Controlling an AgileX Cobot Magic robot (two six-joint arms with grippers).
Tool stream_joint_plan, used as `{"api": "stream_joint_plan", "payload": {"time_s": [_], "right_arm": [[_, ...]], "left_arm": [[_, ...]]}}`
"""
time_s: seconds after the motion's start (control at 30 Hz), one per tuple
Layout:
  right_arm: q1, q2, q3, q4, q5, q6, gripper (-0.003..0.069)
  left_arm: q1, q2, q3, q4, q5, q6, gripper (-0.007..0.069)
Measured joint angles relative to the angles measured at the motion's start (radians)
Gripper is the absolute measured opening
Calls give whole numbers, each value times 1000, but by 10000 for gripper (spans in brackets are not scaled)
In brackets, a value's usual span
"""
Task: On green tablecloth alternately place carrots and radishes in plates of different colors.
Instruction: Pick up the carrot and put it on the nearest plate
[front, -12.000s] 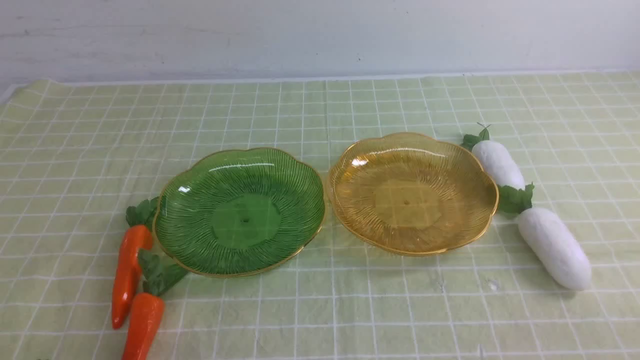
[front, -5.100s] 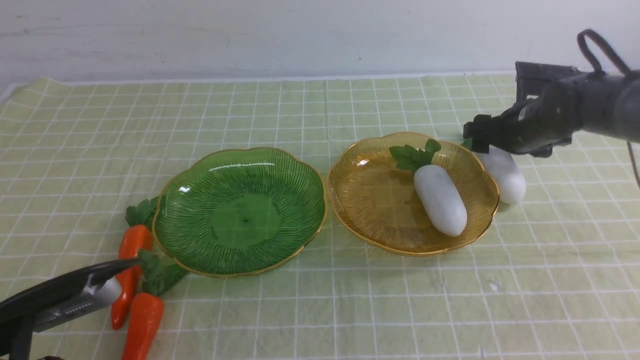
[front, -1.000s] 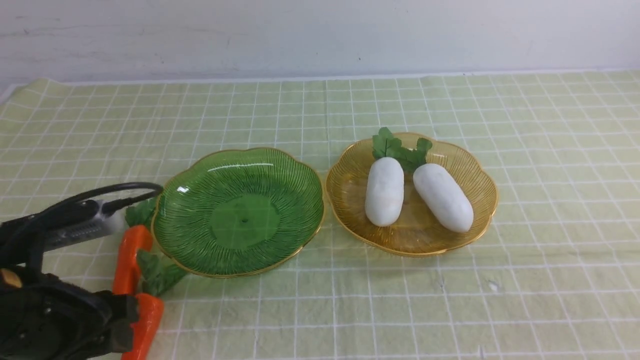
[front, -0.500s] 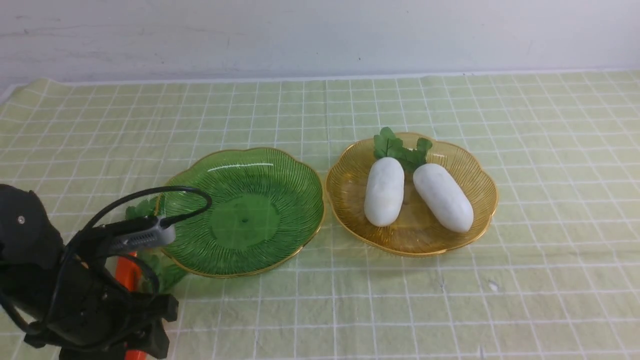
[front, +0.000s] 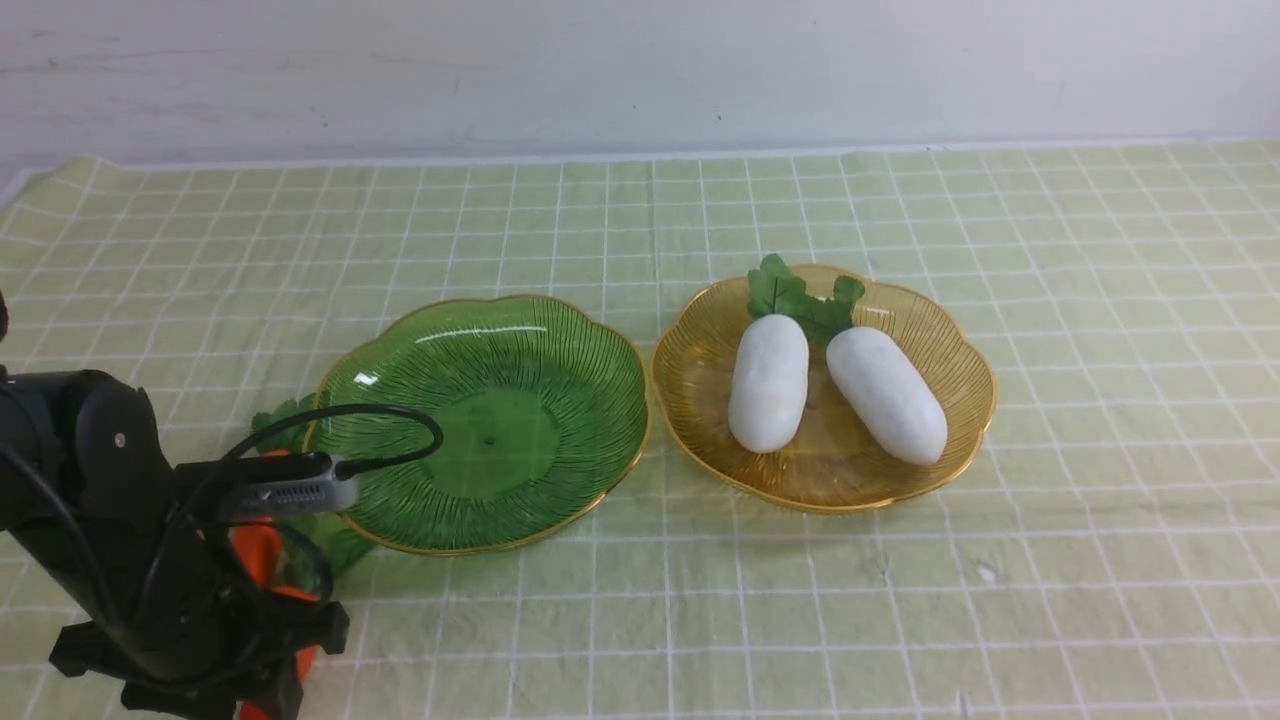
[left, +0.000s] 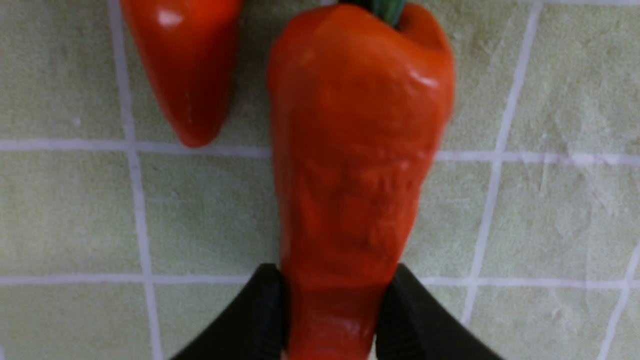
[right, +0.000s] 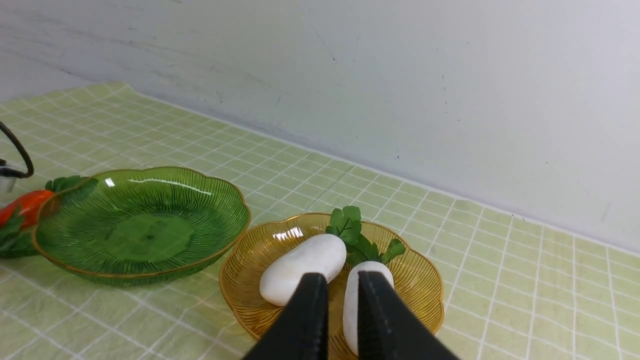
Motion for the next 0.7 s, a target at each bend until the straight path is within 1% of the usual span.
{"api": "stream_joint_plan", "payload": {"time_s": [0.03, 0.13, 0.3, 0.43, 0.53, 0.7], "right_arm": [[0, 0, 0, 0, -1, 0, 86], [0, 0, 0, -1, -1, 0, 86], [0, 0, 0, -25, -1, 0, 86], [0, 0, 0, -70, -1, 0, 86], [0, 0, 1, -75, -1, 0, 86], [0, 0, 1, -75, -1, 2, 86]], "left_arm": [[0, 0, -1, 2, 0, 0, 201], [0, 0, -26, 5, 41, -2, 202], [0, -31, -117, 5, 222, 4, 202], [0, -88, -238, 6, 369, 62, 202], [0, -101, -316, -1, 402, 70, 202], [0, -91, -428, -52, 396, 70, 202]]}}
